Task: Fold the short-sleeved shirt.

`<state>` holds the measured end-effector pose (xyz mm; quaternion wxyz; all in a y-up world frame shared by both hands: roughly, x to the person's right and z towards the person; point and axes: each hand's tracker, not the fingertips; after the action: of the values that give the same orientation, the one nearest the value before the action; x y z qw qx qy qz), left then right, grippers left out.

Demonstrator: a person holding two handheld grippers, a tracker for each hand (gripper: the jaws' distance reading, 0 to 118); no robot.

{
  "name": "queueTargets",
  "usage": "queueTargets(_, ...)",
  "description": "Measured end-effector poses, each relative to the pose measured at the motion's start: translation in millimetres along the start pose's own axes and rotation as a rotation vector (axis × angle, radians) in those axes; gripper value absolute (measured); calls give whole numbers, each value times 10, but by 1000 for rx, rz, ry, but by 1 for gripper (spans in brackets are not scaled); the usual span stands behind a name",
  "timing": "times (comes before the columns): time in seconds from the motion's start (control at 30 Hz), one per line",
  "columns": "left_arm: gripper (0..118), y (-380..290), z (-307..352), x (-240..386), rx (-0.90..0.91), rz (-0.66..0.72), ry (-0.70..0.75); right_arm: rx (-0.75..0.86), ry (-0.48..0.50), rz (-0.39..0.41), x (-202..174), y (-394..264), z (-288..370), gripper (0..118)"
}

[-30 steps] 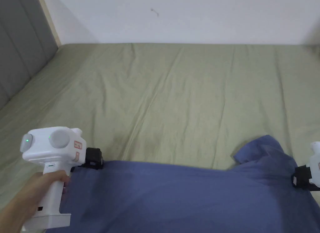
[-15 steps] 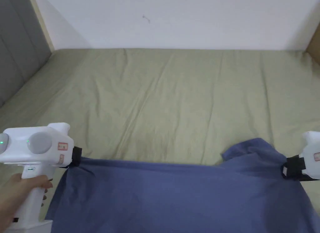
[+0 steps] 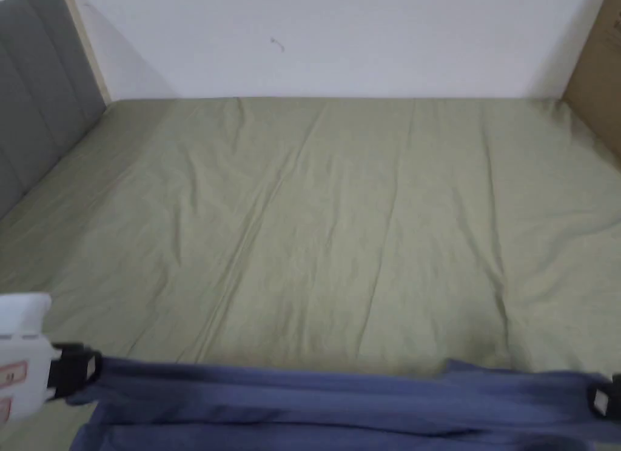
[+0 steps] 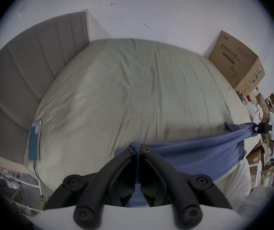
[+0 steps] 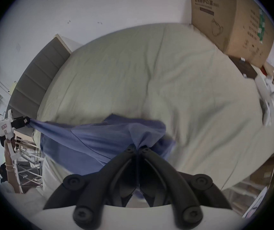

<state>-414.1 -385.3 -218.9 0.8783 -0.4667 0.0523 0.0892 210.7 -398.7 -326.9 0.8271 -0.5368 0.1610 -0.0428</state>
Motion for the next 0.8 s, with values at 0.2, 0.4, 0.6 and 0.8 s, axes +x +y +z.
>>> queueTargets(0.2, 2, -714, -278, -129, -138, 75, 1, 108, -28, 185, 44, -270, -131, 1)
queueTargets(0.4, 75, -861, -330, -49, -186, 38, 99, 139, -127, 220, -54, -410, 0, 53)
queueTargets(0.6, 94, -720, 76, 22, -69, 78, 16, 144, 121, 76, -259, -699, -154, 67)
queueTargets(0.8, 0, -807, 37, -18, -5, 224, -77, 225, 128, -53, -571, -822, 91, 2)
